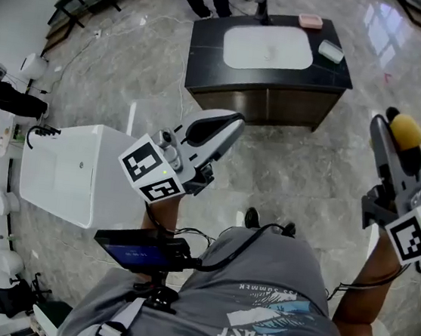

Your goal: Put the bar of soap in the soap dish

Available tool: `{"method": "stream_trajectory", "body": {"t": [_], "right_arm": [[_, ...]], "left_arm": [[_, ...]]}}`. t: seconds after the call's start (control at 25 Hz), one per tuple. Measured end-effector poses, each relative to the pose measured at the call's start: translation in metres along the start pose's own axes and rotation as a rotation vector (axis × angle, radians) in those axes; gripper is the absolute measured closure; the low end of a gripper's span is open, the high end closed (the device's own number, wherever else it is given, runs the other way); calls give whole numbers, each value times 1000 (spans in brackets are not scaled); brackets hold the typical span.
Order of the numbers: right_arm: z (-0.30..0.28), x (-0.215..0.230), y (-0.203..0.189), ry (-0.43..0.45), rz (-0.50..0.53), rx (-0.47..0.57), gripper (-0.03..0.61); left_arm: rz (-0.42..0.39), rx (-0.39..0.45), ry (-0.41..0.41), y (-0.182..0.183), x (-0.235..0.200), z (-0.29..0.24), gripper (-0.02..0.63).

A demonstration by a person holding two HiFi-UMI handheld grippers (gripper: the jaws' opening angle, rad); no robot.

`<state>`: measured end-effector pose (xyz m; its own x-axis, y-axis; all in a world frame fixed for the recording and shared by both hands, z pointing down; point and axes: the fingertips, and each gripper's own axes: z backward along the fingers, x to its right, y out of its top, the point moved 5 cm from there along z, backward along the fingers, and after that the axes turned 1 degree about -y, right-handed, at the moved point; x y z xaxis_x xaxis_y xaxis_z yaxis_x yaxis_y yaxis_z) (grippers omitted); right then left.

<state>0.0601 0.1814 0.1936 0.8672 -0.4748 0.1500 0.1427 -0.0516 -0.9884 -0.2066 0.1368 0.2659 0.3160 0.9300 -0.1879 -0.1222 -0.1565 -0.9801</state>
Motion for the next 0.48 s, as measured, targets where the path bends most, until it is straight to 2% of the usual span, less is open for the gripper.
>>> {"method": "stream_trajectory", "body": {"t": [0.32, 0.48], "right_arm": [[-14, -6, -5, -39, 16, 1, 425], [-11, -5, -11, -44, -23, 6, 425]], "left_arm": [[-13, -1, -35, 6, -18, 7, 607], [-13, -5, -42, 10, -22, 7, 607]]}}
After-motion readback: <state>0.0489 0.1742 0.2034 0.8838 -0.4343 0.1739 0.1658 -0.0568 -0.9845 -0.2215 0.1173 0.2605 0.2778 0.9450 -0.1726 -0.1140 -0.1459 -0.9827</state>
